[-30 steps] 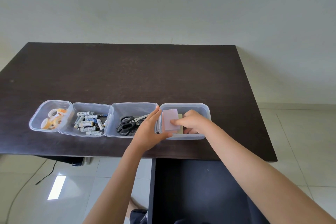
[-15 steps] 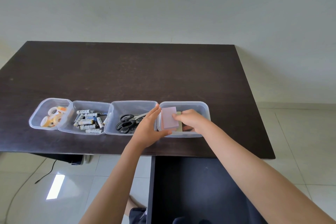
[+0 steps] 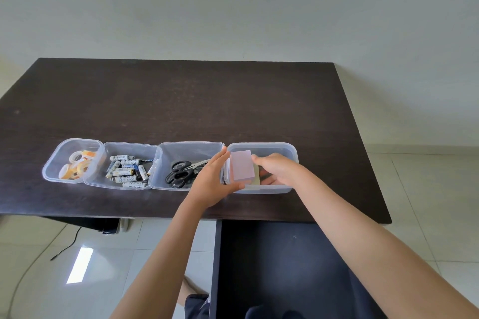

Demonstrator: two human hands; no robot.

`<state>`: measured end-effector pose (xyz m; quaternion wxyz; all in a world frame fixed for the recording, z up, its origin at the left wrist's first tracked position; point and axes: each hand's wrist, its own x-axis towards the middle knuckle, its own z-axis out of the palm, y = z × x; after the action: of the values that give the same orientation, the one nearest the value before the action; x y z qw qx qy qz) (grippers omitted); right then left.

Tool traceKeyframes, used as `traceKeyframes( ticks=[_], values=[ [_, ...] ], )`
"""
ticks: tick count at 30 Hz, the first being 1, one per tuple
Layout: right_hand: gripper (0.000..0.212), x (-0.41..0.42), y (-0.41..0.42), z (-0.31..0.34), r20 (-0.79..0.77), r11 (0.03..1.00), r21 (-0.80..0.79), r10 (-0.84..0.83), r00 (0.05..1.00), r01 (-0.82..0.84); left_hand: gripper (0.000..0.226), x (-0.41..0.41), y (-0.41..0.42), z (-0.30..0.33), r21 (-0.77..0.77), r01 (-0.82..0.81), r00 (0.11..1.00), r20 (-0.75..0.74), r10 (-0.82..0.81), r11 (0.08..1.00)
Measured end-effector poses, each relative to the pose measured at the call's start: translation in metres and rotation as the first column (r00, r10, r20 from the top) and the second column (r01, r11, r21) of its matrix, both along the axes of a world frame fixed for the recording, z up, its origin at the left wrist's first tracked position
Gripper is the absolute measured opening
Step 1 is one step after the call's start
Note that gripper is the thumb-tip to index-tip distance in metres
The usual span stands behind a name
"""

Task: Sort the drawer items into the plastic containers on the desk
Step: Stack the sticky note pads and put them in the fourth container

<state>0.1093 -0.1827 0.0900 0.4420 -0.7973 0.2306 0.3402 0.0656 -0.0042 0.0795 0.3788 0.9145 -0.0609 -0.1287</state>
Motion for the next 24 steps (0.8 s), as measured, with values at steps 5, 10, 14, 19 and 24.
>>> traceKeyframes(
  ticks=[5, 10, 14, 19, 24],
  values=[
    [0.041, -0.001, 0.007, 0.005, 0.001, 0.995, 0.022, -0.096, 0.995, 0.096, 0.094, 0.000, 0.001, 0.000, -0.015, 0.007, 1.000, 0.012, -0.007, 1.000],
    [0.038, -0.002, 0.008, 0.002, 0.042, 0.994, 0.019, -0.111, 0.993, 0.110, 0.094, 0.000, 0.002, -0.002, -0.007, 0.012, 1.000, 0.014, -0.012, 1.000],
    [0.011, -0.004, 0.007, 0.001, 0.295, 0.992, -0.067, -0.080, 0.952, 0.104, 0.093, 0.000, 0.002, -0.001, -0.019, 0.006, 1.000, 0.021, -0.005, 1.000],
    [0.021, -0.012, 0.018, 0.008, 0.304, 1.000, -0.029, 0.005, 0.953, 0.004, 0.095, 0.000, 0.003, -0.003, -0.012, 0.001, 1.000, 0.029, 0.000, 1.000],
    [0.017, -0.014, 0.022, 0.004, 0.336, 0.996, -0.070, -0.027, 0.941, 0.053, 0.095, 0.000, 0.003, -0.003, -0.020, 0.001, 1.000, 0.030, -0.001, 1.000]
  ],
)
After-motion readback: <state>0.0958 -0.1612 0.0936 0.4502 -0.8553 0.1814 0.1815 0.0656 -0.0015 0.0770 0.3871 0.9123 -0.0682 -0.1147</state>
